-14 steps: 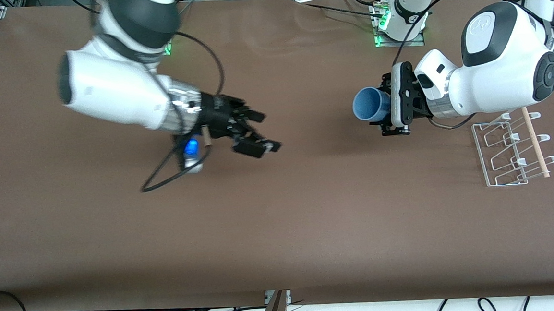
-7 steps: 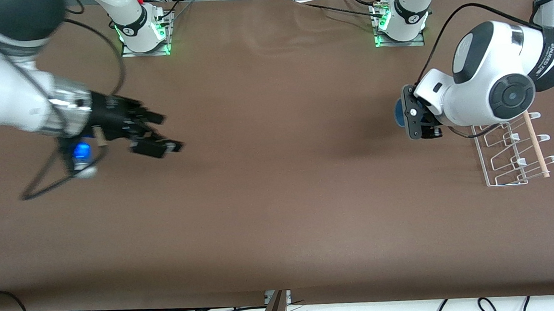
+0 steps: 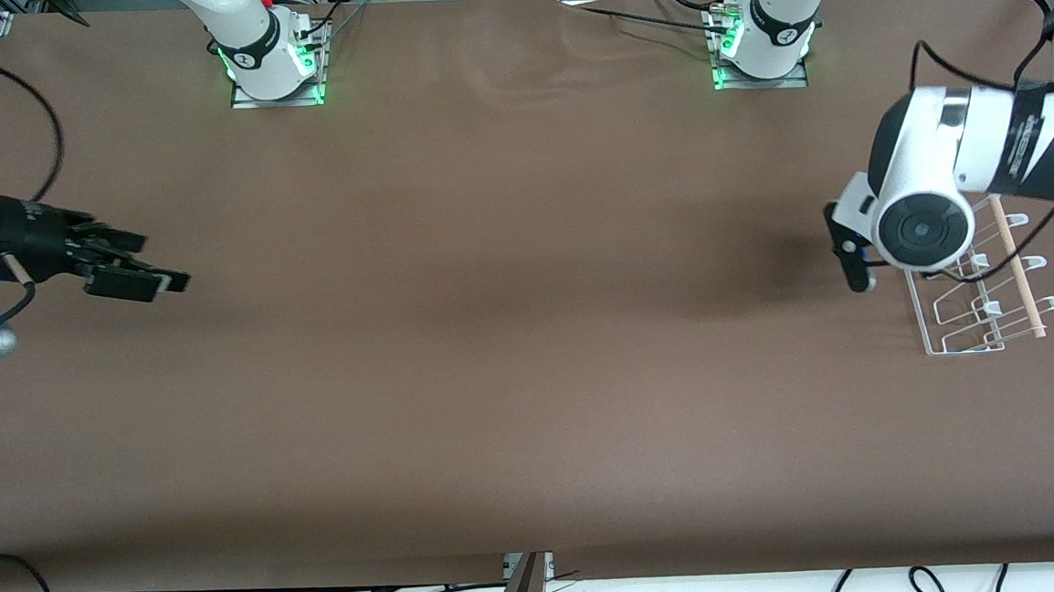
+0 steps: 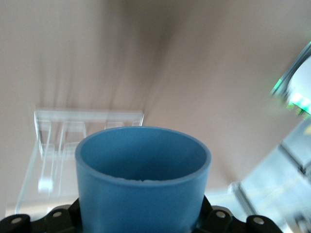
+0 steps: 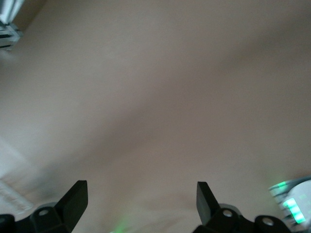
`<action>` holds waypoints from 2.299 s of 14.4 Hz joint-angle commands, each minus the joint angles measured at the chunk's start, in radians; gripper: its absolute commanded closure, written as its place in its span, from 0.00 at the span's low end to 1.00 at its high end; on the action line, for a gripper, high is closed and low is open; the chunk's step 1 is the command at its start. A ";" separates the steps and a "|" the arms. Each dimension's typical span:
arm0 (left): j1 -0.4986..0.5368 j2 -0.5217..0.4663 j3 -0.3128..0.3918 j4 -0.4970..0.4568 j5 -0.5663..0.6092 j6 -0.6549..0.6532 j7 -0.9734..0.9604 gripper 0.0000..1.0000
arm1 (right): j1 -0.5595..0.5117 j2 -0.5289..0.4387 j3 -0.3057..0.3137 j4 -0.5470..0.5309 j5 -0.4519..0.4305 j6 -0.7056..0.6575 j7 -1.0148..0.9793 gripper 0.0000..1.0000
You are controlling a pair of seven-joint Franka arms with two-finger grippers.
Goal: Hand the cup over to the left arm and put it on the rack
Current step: 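Open the right gripper and withdraw while the left gripper carries cup, then lower the cup onto the wire rack pegs with the left gripper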
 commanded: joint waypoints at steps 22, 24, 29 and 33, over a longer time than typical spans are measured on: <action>0.074 0.051 -0.022 -0.435 0.817 0.051 -0.747 1.00 | -0.116 -0.433 0.264 -0.569 -0.404 0.230 -0.584 0.01; 0.071 0.057 -0.022 -0.439 0.817 0.051 -0.771 1.00 | -0.108 -0.422 0.266 -0.566 -0.404 0.220 -0.587 0.01; 0.103 0.078 -0.017 -0.442 0.879 0.095 -0.775 1.00 | -0.103 -0.420 0.264 -0.532 -0.403 0.220 -0.587 0.01; 0.120 0.087 -0.019 -0.443 0.883 0.108 -0.775 1.00 | -0.109 -0.407 0.260 -0.529 -0.404 0.225 -0.592 0.01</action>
